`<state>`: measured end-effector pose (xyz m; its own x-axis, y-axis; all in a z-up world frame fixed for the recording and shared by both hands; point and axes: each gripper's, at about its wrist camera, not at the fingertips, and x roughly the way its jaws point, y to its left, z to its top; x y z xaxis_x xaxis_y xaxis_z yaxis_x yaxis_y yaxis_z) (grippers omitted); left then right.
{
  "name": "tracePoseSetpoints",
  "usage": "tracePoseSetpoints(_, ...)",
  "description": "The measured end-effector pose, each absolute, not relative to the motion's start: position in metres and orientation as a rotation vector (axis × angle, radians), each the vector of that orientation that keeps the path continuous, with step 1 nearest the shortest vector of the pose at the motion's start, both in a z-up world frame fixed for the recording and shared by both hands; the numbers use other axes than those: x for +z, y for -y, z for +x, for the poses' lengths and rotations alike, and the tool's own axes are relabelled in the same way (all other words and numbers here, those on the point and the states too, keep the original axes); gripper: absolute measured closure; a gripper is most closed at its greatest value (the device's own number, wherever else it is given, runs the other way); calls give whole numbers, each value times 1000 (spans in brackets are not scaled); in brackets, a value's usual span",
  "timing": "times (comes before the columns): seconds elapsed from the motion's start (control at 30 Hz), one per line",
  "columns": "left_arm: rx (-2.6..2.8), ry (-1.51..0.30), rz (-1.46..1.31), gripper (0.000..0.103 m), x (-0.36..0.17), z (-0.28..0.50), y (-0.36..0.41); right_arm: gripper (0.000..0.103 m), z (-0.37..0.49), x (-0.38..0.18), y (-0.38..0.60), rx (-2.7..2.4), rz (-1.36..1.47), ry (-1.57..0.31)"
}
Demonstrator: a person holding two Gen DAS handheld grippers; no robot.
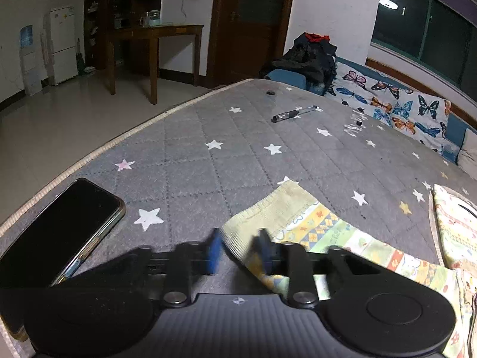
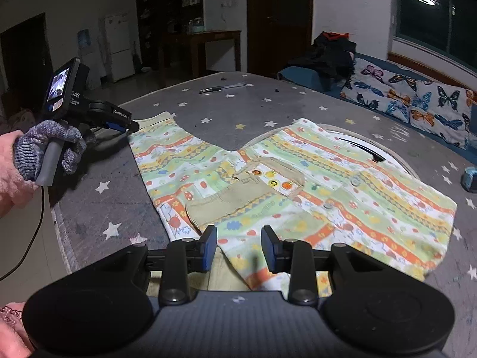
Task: Fold clothes
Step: 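Grasp the sleeve edge of the striped shirt with the left tool, then fold the held sleeve over the shirt body with the left tool, release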
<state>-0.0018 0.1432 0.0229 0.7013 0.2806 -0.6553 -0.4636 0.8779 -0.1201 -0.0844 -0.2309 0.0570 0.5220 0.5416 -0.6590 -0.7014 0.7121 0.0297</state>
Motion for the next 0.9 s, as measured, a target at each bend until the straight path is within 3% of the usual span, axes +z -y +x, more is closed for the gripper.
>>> tracePoseSetpoints(0.1, 388, -661, -341, 94, 29, -3, -141, 71, -89, 57, 241, 731, -225, -695)
tracePoseSetpoints(0.57, -115, -491, -322, 95, 126, -20, -8, 71, -96, 58, 308, 563, -70, -690)
tracePoseSetpoints(0.9, -418, -533, -256, 95, 130, -22, 103, 71, -109, 55, 351, 473, -2, -672)
